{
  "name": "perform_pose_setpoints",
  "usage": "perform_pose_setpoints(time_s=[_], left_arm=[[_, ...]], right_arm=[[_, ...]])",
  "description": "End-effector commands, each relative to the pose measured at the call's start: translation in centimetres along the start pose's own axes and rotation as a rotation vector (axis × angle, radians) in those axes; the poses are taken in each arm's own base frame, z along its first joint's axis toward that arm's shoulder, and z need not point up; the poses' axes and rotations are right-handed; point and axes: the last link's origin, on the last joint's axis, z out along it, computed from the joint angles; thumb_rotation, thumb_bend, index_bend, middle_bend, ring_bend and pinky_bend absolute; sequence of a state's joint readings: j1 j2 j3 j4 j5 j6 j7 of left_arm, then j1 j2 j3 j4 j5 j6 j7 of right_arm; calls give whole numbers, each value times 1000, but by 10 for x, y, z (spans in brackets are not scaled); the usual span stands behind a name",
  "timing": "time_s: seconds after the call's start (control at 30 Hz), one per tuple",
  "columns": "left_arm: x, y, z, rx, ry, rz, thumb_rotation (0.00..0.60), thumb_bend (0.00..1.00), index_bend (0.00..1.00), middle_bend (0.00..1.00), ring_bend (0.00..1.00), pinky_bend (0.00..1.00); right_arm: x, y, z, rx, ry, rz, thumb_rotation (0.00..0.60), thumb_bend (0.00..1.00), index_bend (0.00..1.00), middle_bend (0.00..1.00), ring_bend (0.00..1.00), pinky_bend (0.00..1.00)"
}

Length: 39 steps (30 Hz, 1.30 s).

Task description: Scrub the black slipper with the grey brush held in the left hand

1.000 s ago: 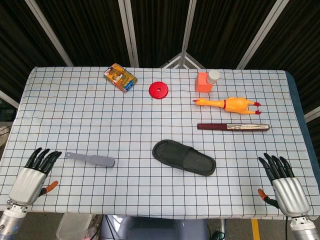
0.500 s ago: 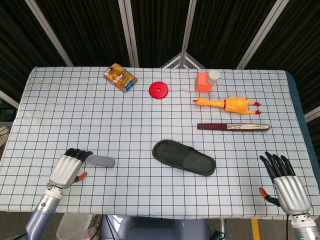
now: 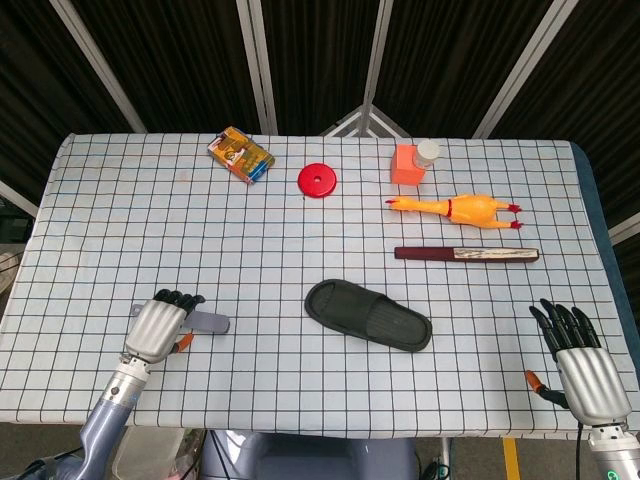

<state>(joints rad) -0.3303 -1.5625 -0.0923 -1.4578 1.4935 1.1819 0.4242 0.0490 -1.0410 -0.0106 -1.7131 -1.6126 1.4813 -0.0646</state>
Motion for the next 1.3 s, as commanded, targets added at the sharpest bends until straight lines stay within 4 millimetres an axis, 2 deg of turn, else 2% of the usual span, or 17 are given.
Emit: perform_pose_setpoints(time_s=[0.03,0.73,1.3], left_arm=[[-2,0,2,-2,-10,4,600,283,286,384,330,286],[-11,5,13,-13,-50,72,600,302,290,388,319,281],[-14,10,16,-25,-96,56,600,330,345,490,395,298]], right_arm=[[1,1,0,-6,4,4,600,313,0,0,0,0],[2,1,1,-17,9,11,600,313,0,0,0,0],[5,1,-3,9,3,37,600,313,0,0,0,0]])
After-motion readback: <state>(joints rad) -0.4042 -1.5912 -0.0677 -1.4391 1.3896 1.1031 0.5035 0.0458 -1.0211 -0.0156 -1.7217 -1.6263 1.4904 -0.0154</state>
